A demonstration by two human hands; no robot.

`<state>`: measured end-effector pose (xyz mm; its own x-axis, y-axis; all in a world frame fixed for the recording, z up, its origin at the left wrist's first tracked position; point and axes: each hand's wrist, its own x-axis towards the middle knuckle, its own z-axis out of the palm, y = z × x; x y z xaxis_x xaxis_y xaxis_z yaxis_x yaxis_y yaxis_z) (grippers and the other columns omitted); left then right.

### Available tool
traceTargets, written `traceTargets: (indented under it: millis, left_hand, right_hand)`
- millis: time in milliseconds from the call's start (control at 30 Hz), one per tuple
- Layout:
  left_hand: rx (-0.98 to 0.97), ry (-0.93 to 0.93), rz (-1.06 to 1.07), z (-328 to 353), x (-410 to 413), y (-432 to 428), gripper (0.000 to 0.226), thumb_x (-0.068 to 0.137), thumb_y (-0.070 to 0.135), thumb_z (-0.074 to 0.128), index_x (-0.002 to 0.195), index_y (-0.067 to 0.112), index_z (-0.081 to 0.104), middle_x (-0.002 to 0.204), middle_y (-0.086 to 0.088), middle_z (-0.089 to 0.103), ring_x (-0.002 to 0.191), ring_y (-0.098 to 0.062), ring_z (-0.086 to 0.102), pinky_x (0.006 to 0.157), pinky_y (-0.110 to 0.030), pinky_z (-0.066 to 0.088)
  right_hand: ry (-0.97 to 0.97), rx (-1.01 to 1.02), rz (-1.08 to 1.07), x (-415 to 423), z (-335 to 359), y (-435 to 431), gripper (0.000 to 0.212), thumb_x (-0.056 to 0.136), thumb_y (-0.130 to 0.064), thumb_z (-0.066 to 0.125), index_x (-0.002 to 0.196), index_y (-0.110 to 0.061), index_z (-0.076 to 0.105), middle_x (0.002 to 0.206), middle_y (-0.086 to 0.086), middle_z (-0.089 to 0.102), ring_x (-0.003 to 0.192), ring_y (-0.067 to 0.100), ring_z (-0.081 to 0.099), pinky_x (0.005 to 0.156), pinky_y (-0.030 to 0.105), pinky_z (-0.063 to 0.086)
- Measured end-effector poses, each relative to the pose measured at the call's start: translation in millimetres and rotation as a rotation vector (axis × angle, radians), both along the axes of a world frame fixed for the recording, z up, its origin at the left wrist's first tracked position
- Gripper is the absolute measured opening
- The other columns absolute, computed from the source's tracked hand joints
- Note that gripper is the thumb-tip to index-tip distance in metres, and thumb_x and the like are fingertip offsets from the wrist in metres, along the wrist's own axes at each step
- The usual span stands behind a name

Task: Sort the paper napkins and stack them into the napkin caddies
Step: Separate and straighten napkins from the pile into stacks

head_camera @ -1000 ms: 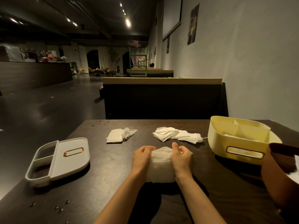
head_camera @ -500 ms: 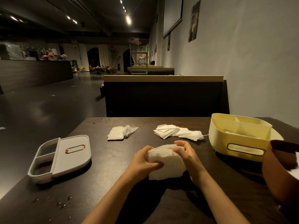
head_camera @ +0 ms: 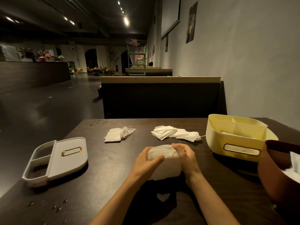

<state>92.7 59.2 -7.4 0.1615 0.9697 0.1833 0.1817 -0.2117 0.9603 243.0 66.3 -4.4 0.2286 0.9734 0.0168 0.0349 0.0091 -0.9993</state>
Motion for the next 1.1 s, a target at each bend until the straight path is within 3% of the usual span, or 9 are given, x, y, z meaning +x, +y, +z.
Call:
traceTargets:
  millis: [100,233,333,433,567,700,833,900,1100]
  left_hand:
    - [0.034,-0.022,0.151,-1,11,0,0.033,0.071,0.056,0.066,0.094,0.034,0.056,0.095,0.013,0.065,0.09,-0.002,0.063,0.082,-0.029,0.055]
    - [0.064,-0.001,0.223,-3,13,2,0.011,0.086,0.04,0.063,0.086,0.031,0.057,0.088,0.011,0.064,0.083,-0.003,0.062,0.076,-0.028,0.055]
    - [0.096,0.034,0.226,-6,11,4,0.011,0.089,0.037,0.06,0.081,0.029,0.058,0.085,0.009,0.065,0.082,-0.009,0.063,0.08,-0.04,0.055]
    - [0.058,0.048,0.183,-5,9,5,0.009,0.088,0.041,0.061,0.086,0.034,0.055,0.09,0.013,0.062,0.085,-0.004,0.062,0.084,-0.035,0.055]
    - [0.021,0.058,-0.102,-7,-2,4,0.063,0.061,0.04,0.084,0.114,0.032,0.05,0.106,0.01,0.064,0.094,-0.001,0.064,0.086,-0.029,0.055]
    - [0.06,0.067,-0.065,-6,-8,5,0.048,0.068,0.012,0.081,0.107,0.024,0.057,0.103,0.002,0.067,0.095,-0.012,0.065,0.086,-0.041,0.055]
    - [-0.057,0.003,-0.148,5,-9,7,0.036,0.075,0.004,0.075,0.106,0.012,0.059,0.102,-0.006,0.068,0.09,-0.014,0.068,0.08,-0.033,0.058]
    - [-0.12,-0.07,-0.211,13,-7,8,0.035,0.077,0.002,0.072,0.108,0.008,0.058,0.102,-0.009,0.069,0.089,-0.016,0.069,0.076,-0.03,0.058]
    - [-0.176,-0.119,-0.312,36,14,22,0.019,0.08,0.009,0.067,0.099,0.013,0.065,0.087,-0.002,0.073,0.076,-0.01,0.07,0.061,-0.021,0.054]
  right_hand:
    - [-0.061,0.041,-0.185,-13,-4,9,0.037,0.083,-0.053,0.059,0.096,-0.018,0.059,0.095,0.004,0.063,0.092,0.021,0.059,0.08,0.037,0.05]
    - [-0.252,0.131,-0.312,-20,-7,12,0.037,0.093,-0.043,0.048,0.083,-0.01,0.062,0.076,0.003,0.063,0.076,0.02,0.057,0.057,0.026,0.039]
    - [-0.315,0.167,-0.344,-21,-8,14,0.039,0.096,-0.036,0.046,0.067,-0.011,0.052,0.061,-0.002,0.053,0.062,0.014,0.05,0.051,0.023,0.035]
    - [-0.35,0.186,-0.38,-21,-9,15,0.039,0.096,-0.03,0.047,0.062,-0.012,0.049,0.057,-0.004,0.05,0.057,0.012,0.047,0.048,0.02,0.032]
    - [-0.348,0.2,-0.385,-18,-8,17,0.041,0.097,-0.031,0.045,0.059,-0.016,0.046,0.056,-0.004,0.05,0.055,0.007,0.045,0.048,0.021,0.032]
    - [-0.338,0.194,-0.355,-15,-5,18,0.045,0.097,-0.034,0.045,0.055,-0.017,0.042,0.055,-0.004,0.047,0.061,0.018,0.047,0.058,0.029,0.036]
    - [-0.334,0.007,-0.12,7,6,17,0.048,0.095,-0.047,0.042,0.071,-0.008,0.055,0.072,0.005,0.057,0.075,0.021,0.053,0.069,0.034,0.042]
    - [-0.244,-0.075,0.062,25,15,11,0.044,0.086,-0.053,0.055,0.09,-0.01,0.06,0.09,0.004,0.062,0.086,0.017,0.057,0.075,0.033,0.046]
    - [-0.234,-0.157,0.245,68,42,3,0.047,0.071,-0.016,0.078,0.113,-0.007,0.058,0.106,0.011,0.066,0.094,0.023,0.065,0.07,0.032,0.056]
